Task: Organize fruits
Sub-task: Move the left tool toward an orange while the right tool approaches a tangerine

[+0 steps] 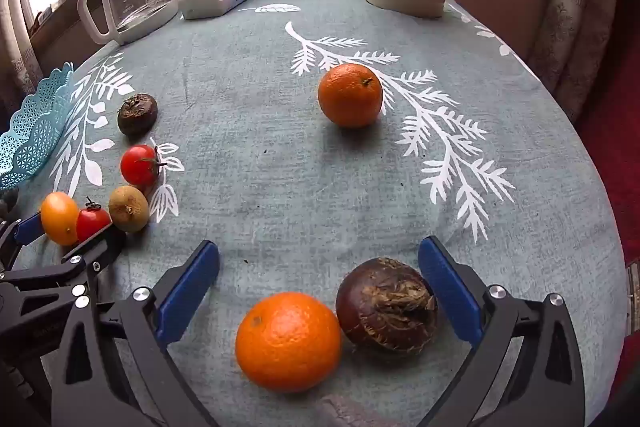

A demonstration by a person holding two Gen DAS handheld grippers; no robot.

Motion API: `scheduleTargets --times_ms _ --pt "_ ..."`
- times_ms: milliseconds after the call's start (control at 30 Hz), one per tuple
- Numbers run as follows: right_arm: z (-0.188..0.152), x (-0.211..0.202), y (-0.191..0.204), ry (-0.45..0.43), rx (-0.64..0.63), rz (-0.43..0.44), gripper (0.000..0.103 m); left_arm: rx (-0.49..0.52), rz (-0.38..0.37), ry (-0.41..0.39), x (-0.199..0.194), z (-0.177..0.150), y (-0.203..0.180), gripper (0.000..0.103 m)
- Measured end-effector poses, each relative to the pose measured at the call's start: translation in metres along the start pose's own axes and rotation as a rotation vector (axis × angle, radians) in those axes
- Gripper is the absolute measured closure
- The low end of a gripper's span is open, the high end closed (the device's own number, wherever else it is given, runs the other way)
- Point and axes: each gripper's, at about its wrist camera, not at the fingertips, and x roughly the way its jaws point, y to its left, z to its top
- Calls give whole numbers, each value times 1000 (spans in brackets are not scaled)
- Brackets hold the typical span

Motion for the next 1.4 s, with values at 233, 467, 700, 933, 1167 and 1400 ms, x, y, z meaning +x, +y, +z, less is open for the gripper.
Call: scheduleTargets --times_ms 233,467,700,933,1167,1400 --pt "0 0 0 1 3 3 5 -1 -1 -1 1 0 1 2" --pt "0 0 0 1 2 2 5 2 2 -1 0 0 1 2" --pt "0 0 0 1 1 1 5 2 3 -1 1 0 2 2" --pt "0 0 0 2 0 0 5 -7 8 -3 1 0 2 2" --pt "-1 0 0 2 0 -1 5 -20 16 0 2 -2 3 2" --pt "0 0 0 3 -1 -2 5 -21 14 0 4 0 3 2"
